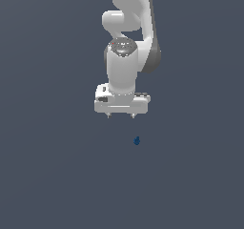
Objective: Pick up the object and move it to a goal position.
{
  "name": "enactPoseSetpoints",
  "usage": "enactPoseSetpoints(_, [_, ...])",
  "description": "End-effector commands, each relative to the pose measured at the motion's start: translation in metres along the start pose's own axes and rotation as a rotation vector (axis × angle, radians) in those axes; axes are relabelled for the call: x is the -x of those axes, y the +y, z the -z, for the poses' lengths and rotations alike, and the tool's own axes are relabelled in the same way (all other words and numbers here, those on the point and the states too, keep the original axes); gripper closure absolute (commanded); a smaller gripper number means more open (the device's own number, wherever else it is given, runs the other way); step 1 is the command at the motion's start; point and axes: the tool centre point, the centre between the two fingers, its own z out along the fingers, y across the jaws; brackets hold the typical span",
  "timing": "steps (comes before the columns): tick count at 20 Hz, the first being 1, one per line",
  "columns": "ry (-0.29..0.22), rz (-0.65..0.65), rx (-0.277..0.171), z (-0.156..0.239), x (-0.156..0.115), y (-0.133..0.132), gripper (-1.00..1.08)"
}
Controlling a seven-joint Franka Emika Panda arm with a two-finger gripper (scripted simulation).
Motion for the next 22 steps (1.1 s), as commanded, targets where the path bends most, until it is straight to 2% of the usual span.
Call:
enactPoseSetpoints(1, [-0.001, 0.012, 0.000, -0.002, -0.001, -0.002, -0.92])
enactPoseSetpoints(9, [-0.010, 0.130, 0.000, -0.017, -0.010, -0.016, -0.92])
enactPoseSetpoints(22, [-0.032, 0.487, -0.022, -0.066, -0.031, -0.063, -0.92])
